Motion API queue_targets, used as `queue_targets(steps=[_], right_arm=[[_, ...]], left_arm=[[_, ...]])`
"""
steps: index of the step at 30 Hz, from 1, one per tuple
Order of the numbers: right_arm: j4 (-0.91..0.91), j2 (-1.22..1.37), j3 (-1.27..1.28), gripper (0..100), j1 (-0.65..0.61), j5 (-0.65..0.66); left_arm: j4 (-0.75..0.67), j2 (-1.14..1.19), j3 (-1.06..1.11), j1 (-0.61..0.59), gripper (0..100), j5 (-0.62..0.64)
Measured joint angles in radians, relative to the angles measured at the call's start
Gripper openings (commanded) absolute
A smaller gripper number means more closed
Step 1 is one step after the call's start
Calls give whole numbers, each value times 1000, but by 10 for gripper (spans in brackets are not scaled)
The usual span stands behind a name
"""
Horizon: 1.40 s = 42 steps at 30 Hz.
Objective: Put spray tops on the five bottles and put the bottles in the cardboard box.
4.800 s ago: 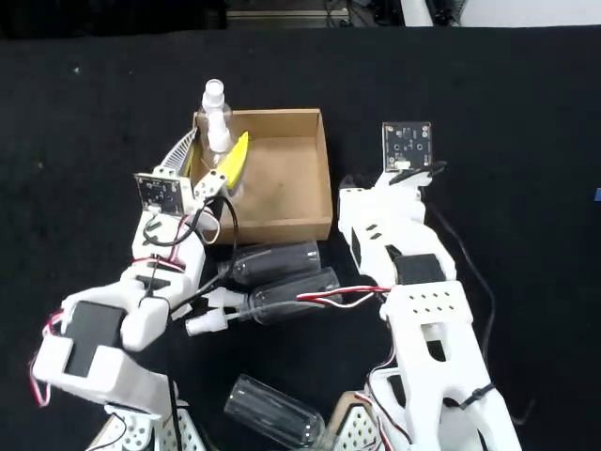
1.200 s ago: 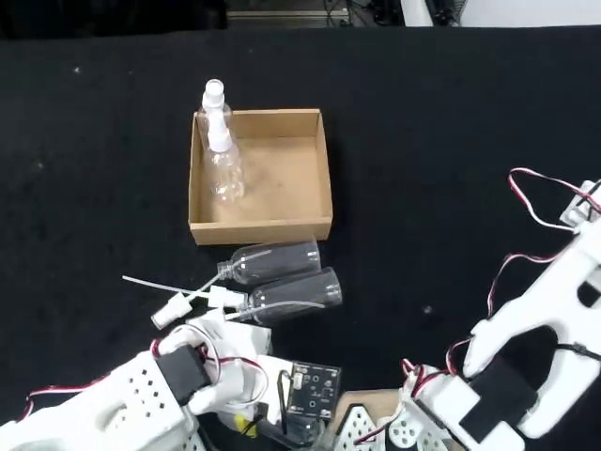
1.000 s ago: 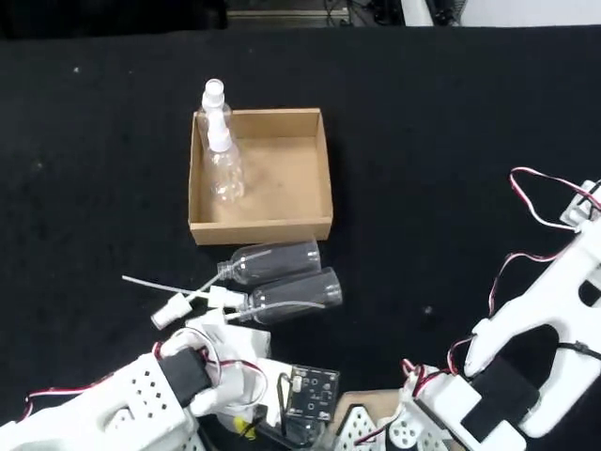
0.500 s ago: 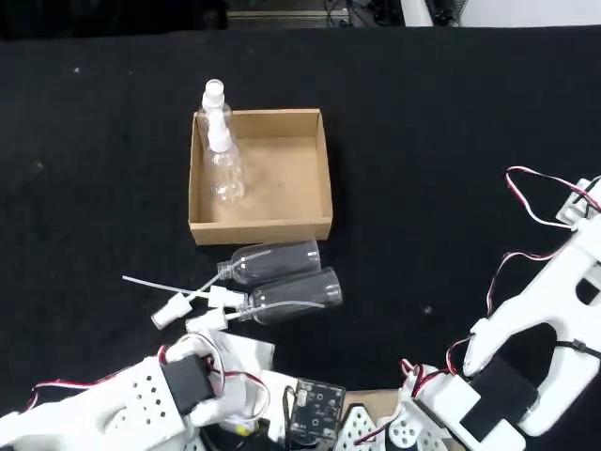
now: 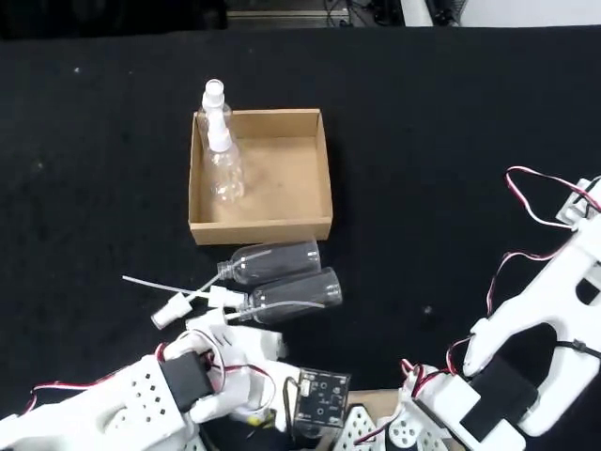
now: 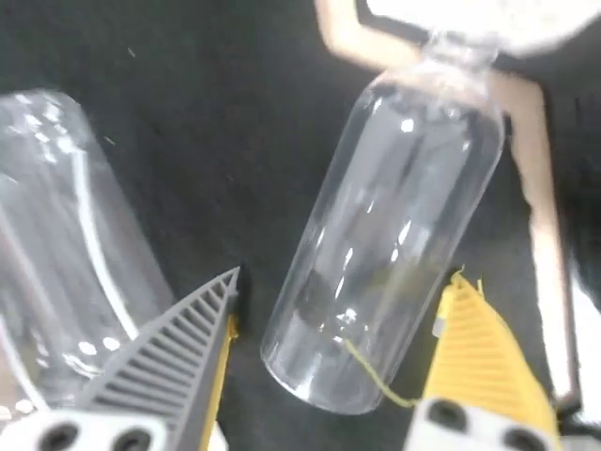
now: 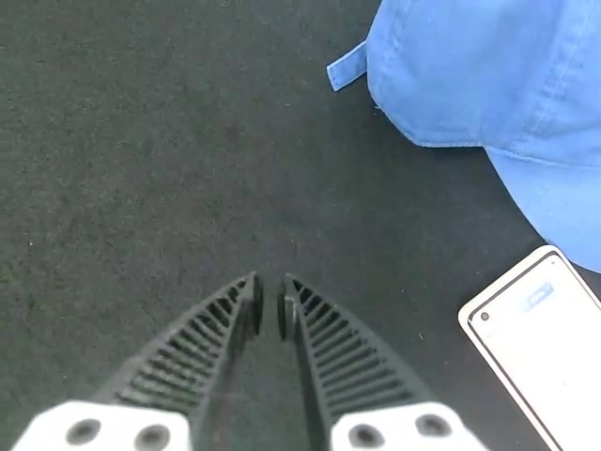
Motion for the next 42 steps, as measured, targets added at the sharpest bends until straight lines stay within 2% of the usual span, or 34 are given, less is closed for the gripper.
queue_targets(steps=[9,13,18,24,28,34,38,42], right_arm=[[0,0,0,15,0,0],[0,0,0,15,0,0],[0,0,0,15,0,0],[0,0,0,15,0,0],[0,0,0,15,0,0],[0,0,0,15,0,0],[0,0,0,15,0,0],[0,0,0,15,0,0]], left_arm=[[-35,0,5,0,300,0],[-28,0,26,0,207,2],[72,-2,-9,2,105,3],[222,-2,-97,-11,123,3],[276,-2,-117,-78,134,3],[284,-2,-117,-132,327,3],[284,-2,-166,-133,303,3],[284,-2,-221,-86,287,-41]])
